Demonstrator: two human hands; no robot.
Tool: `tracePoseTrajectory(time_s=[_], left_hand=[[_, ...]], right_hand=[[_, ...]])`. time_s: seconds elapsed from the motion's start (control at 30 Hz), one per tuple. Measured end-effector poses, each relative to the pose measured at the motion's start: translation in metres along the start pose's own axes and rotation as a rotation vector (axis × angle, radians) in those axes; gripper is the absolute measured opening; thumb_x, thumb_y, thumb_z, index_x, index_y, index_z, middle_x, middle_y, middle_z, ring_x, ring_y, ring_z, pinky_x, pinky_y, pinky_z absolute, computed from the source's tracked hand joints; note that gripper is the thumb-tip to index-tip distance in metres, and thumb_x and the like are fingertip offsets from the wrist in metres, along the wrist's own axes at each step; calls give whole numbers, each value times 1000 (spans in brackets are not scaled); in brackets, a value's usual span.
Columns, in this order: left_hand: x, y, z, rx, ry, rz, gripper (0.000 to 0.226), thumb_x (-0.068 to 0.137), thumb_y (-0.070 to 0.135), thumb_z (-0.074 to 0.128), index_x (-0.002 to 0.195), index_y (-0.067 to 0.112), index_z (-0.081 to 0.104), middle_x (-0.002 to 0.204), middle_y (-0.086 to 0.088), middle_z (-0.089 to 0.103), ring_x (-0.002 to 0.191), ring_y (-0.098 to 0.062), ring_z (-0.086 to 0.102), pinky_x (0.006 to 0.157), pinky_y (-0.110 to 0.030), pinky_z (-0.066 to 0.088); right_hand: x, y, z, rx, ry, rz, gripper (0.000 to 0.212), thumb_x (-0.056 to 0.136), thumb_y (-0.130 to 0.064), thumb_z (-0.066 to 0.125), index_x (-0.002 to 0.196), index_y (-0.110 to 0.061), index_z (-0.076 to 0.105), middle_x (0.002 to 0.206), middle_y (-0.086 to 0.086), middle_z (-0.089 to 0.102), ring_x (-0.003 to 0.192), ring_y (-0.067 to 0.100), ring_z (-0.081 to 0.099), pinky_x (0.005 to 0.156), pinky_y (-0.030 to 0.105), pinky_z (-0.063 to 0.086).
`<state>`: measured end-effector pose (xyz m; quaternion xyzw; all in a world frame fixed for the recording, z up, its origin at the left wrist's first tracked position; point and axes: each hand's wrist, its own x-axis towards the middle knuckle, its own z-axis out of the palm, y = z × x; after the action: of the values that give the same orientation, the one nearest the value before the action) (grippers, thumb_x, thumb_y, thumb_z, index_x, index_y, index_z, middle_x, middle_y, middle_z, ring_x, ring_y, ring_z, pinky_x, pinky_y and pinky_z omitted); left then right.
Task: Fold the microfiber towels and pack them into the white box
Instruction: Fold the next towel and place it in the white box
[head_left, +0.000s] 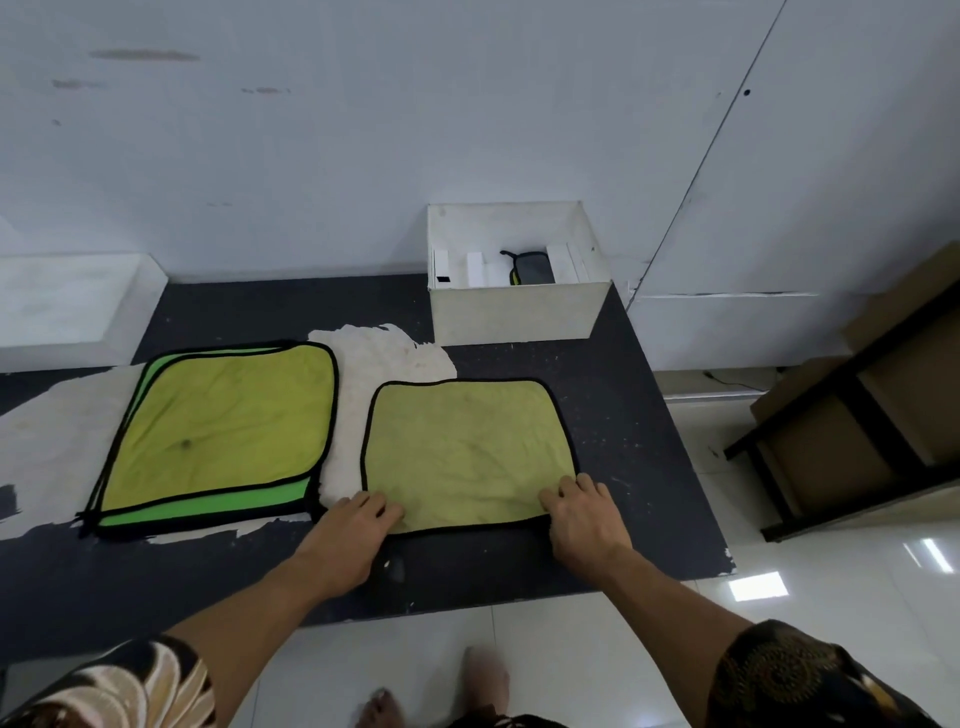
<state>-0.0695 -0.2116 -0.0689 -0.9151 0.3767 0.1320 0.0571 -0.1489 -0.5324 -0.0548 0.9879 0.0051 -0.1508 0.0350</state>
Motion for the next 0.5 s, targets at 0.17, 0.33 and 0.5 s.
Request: tracePoseTrajectory(time_s=[0.17,0.33,0.5], left_hand=[[-3,-3,-2,14,-10,26,37,86,30,59,122,23,52,115,1,57,101,-21,52,85,-36,42],[-10,2,-9,141,-61,49,37,84,22,56,121,21,48,116,0,57,103,-24,49,87,-37,36],[-18,7,-7,159,-54,48,44,74,14,62,116,18,50,111,-3,57,100,-26,51,86,-38,37]], right_hand=[[-7,-8,-2,-2,-5,72,27,96,-24,46,123,-22,53,119,7,56,109,26,49,96,40,40],[-14,-17,-2,-7,-29,148,31,87,-17,55,118,-20,54,115,6,57,104,26,53,93,38,42],[-22,-25,7,50,25,228,30,84,-18,59,114,-19,55,113,3,59,102,24,55,91,37,44]])
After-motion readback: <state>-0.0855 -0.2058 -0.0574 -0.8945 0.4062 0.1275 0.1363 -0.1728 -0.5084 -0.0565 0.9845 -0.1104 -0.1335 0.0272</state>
